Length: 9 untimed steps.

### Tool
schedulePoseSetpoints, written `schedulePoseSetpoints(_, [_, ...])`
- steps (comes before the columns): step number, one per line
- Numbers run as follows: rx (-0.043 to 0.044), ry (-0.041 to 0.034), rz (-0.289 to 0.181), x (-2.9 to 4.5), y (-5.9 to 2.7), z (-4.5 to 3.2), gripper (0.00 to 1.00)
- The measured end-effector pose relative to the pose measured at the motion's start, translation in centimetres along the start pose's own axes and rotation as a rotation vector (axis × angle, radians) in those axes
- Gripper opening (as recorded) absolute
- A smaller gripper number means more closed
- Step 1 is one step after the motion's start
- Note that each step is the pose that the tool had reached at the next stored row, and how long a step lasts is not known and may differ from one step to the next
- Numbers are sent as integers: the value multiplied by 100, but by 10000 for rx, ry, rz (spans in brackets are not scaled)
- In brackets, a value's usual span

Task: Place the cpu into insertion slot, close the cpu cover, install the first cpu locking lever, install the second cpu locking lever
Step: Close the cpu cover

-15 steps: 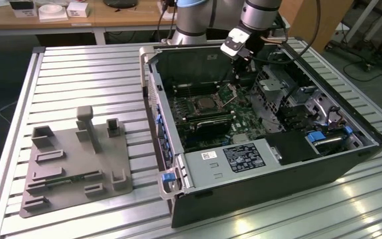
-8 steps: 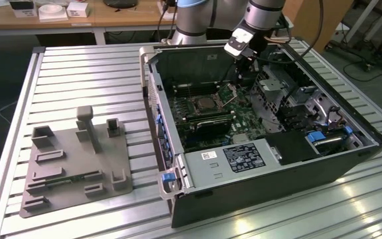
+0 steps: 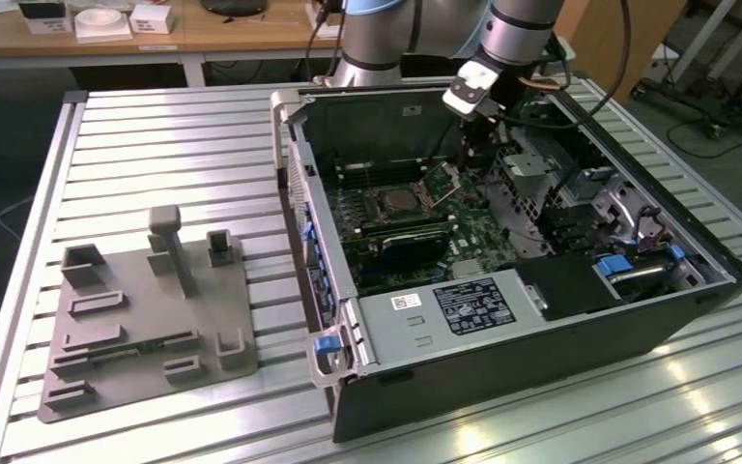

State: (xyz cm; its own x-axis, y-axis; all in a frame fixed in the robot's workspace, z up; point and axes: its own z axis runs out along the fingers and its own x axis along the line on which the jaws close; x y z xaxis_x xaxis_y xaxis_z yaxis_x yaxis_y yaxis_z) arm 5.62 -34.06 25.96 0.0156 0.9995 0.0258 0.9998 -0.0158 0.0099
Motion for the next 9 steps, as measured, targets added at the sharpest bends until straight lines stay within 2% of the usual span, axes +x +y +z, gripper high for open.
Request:
schedulePoseSetpoints(3, [46, 0, 2, -1, 30, 50, 11])
schedulePoseSetpoints(9, [87, -1, 3, -3, 30, 145, 11])
